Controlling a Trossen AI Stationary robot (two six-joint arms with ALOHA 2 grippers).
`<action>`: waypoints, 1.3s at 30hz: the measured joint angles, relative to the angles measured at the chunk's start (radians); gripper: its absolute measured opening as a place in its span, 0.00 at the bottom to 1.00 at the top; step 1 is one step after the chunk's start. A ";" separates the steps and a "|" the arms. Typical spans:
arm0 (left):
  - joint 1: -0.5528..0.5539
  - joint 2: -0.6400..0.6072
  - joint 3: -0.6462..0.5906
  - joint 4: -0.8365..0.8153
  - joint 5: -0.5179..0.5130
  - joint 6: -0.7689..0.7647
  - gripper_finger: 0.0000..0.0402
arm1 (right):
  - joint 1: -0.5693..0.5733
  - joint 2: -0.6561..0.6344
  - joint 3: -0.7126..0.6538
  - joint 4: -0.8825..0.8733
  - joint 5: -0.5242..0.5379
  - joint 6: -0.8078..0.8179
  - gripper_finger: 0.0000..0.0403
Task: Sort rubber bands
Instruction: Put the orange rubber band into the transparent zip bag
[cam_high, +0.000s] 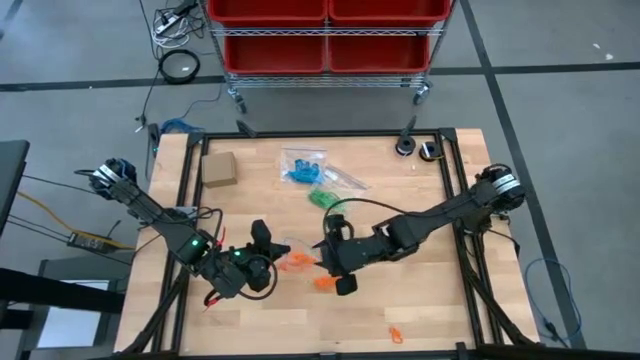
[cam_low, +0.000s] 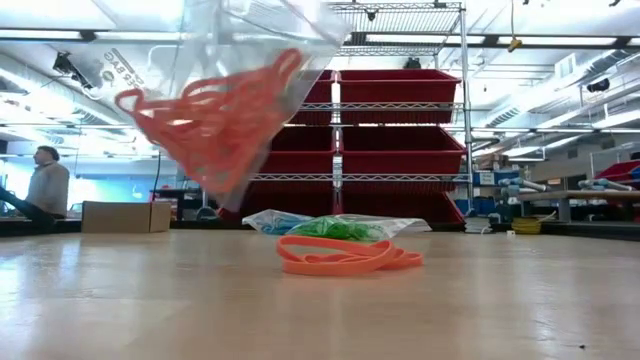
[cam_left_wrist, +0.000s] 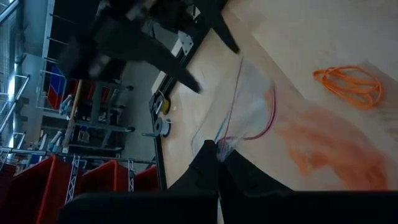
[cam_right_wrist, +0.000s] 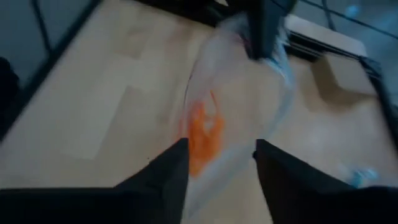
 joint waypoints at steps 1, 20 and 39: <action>0.000 0.000 0.000 0.000 0.000 -0.001 0.00 | 0.012 -0.013 0.000 -0.027 0.036 0.012 0.47; 0.000 0.000 0.000 0.010 0.008 -0.002 0.00 | 0.073 -0.048 -0.450 0.313 0.041 0.353 0.41; 0.003 0.000 0.001 0.022 0.009 -0.002 0.00 | -0.011 0.170 -0.649 0.958 -0.134 0.289 0.37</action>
